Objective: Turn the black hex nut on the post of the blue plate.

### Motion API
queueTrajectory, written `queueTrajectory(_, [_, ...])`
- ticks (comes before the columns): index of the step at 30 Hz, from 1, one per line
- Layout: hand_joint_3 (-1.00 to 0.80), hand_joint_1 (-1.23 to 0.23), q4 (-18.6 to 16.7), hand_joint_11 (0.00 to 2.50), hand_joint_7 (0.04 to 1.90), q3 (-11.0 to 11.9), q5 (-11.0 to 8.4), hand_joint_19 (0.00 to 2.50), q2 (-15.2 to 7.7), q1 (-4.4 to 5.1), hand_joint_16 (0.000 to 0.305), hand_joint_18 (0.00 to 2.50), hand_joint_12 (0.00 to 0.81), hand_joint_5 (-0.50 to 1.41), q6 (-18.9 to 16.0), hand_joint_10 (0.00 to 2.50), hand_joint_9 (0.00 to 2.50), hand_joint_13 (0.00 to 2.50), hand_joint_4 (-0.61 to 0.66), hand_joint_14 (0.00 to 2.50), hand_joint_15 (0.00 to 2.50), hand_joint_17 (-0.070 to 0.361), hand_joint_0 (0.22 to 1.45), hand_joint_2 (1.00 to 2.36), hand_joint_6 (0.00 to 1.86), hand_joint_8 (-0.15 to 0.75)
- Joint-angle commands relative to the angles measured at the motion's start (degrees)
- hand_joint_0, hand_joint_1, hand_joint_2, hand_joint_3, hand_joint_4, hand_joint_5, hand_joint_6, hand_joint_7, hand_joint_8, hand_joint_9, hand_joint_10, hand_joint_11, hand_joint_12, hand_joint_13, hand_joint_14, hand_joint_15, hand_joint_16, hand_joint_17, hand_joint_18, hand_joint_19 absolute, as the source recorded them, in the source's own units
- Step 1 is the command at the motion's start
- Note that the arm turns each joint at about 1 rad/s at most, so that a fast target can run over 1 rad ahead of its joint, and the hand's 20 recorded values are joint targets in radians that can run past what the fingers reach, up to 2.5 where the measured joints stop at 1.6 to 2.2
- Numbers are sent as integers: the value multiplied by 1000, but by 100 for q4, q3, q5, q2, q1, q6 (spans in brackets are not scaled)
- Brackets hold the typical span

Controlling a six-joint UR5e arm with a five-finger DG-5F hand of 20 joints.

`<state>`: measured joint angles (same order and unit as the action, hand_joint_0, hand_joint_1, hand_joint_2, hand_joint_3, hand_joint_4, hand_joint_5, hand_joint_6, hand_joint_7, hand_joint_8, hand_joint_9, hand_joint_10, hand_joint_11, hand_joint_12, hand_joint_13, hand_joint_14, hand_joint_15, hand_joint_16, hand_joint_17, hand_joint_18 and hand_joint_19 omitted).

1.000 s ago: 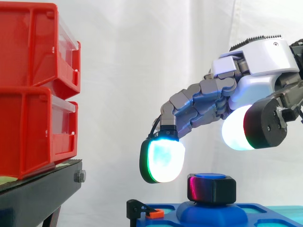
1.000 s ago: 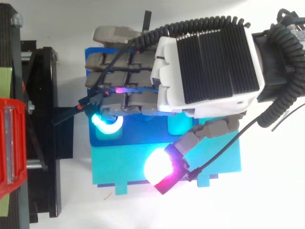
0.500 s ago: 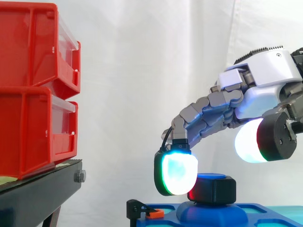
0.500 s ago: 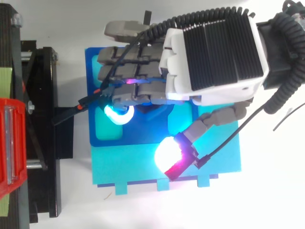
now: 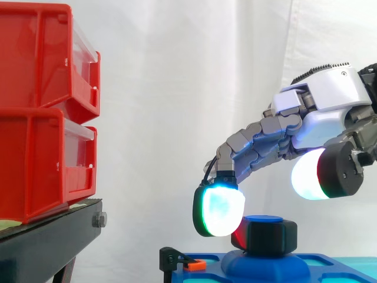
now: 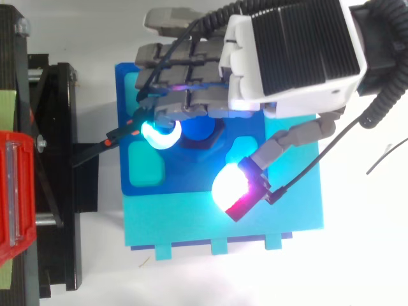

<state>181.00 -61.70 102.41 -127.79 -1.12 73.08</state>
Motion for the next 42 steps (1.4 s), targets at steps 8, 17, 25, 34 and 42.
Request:
queueTrajectory(8, [-500,-479,-161,21,938,0,341,31,0,-231,54,0,381,-157,66,0,395,75,299,0,0,122,482,1000,503,286])
queueTrajectory(17, [-500,-479,-179,22,934,0,666,30,0,-503,54,0,381,-157,66,0,397,76,298,0,0,122,483,1000,503,285])
queueTrajectory(25, [-500,-480,-214,21,934,44,789,29,0,-565,54,0,380,-157,31,0,396,76,297,0,0,121,484,1000,503,286])
queueTrajectory(34, [-500,-481,137,20,934,501,745,34,0,-468,54,0,379,-157,-13,0,397,77,297,0,0,120,485,1000,503,286])
queueTrajectory(42, [-500,-481,6,12,934,395,359,34,0,-222,53,0,379,-157,-22,1,397,79,296,0,0,120,485,1000,503,285])
